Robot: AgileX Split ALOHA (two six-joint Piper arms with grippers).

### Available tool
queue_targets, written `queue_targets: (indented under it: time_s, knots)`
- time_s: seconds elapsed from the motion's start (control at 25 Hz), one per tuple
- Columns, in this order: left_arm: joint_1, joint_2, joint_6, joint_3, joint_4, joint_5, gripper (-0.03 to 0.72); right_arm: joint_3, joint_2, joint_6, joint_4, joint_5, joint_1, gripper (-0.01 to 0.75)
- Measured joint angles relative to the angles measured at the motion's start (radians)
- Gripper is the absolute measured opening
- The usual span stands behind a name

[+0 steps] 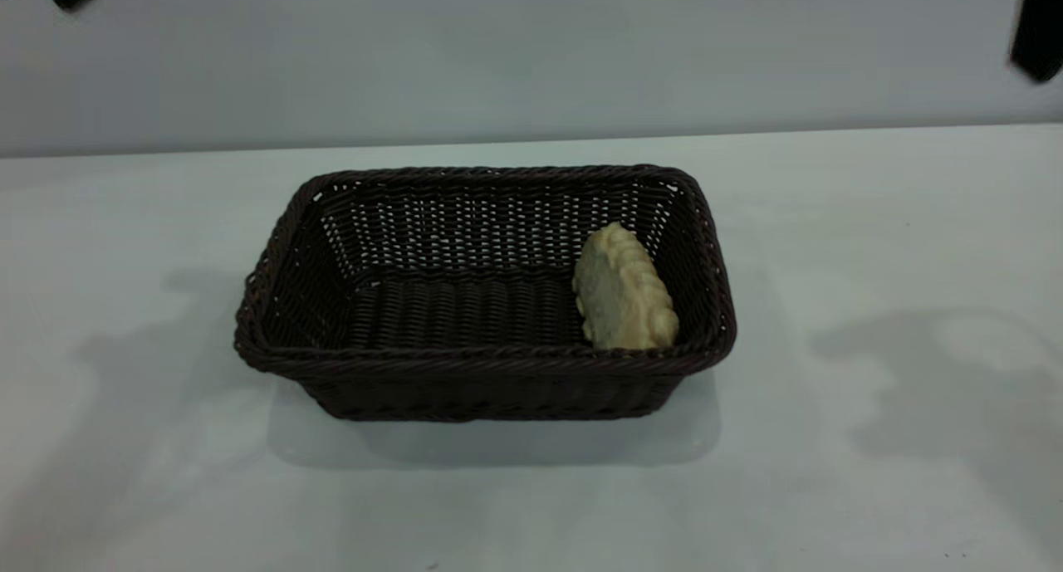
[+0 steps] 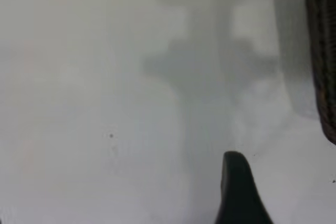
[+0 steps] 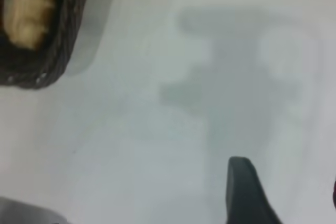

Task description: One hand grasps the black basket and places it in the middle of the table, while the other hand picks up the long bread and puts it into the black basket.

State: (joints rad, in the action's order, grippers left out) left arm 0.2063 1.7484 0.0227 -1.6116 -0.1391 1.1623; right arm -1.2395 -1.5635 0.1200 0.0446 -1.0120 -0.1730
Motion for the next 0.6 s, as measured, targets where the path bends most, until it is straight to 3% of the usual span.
queue_targets:
  time_s: [0.24, 0.6]
  knots:
    - [0.000, -0.293, 0.000, 0.119, 0.003, 0.000, 0.517, 0.163, 0.247, -0.002, 0.000, -0.031, 0.000, 0.383]
    - [0.000, -0.926, 0.023, 0.481, 0.002, -0.061, 0.517, 0.388, 0.658, -0.001, 0.047, -0.051, 0.000, 0.383]
